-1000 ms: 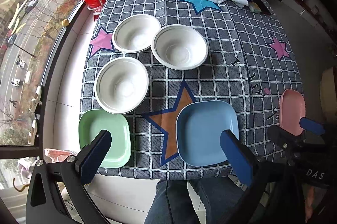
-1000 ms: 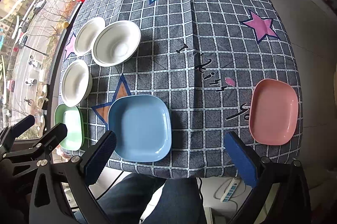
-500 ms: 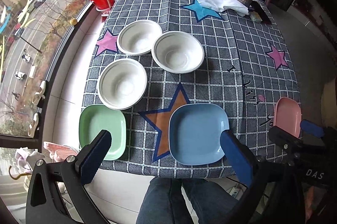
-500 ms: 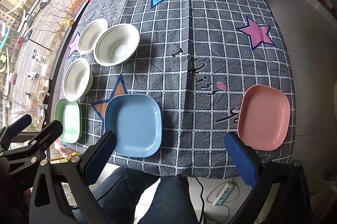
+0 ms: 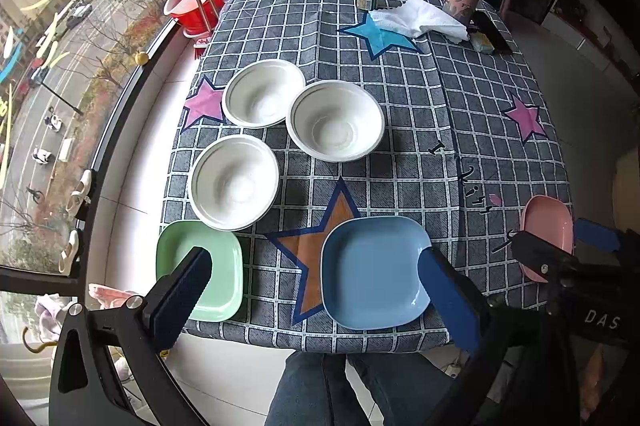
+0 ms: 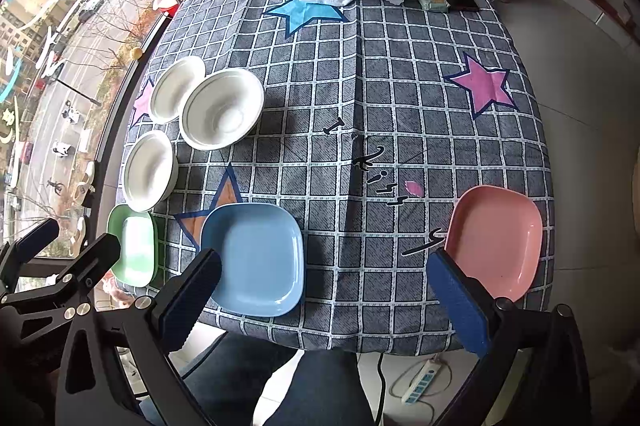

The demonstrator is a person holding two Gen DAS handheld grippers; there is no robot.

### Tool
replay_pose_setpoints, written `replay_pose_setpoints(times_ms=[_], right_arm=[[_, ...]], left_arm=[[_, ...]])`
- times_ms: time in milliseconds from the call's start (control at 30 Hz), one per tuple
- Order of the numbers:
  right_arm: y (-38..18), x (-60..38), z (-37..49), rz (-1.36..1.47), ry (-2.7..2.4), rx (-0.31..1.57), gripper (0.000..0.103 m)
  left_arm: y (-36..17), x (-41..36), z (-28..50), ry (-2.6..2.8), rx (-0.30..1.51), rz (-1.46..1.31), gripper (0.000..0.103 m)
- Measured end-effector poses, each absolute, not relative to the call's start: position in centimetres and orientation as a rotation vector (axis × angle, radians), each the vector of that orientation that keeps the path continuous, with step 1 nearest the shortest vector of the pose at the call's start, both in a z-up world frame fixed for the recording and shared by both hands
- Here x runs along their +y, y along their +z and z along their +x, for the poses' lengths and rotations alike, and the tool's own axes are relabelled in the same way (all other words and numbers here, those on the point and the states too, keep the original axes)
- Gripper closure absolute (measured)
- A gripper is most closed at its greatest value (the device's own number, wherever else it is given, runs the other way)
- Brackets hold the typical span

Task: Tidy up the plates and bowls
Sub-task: 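Move both grippers toward the light blue square plate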

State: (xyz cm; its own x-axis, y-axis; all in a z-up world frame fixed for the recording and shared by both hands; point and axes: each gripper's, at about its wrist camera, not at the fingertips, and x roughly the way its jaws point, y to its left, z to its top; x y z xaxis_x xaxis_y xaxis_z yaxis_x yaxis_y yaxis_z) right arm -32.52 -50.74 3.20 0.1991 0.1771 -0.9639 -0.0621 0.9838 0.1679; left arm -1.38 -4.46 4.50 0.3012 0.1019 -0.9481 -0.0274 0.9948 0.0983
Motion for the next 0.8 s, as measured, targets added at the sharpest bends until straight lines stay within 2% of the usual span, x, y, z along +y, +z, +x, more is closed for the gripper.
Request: replay_pose_setpoints(times_ms=[800], right_arm=[[0.1,-46.8,-30.9,0.131,0.103,1.429,0.0]], left_arm=[[1.9,0.8,0.8,0.056,1.322,0.076,0.0]])
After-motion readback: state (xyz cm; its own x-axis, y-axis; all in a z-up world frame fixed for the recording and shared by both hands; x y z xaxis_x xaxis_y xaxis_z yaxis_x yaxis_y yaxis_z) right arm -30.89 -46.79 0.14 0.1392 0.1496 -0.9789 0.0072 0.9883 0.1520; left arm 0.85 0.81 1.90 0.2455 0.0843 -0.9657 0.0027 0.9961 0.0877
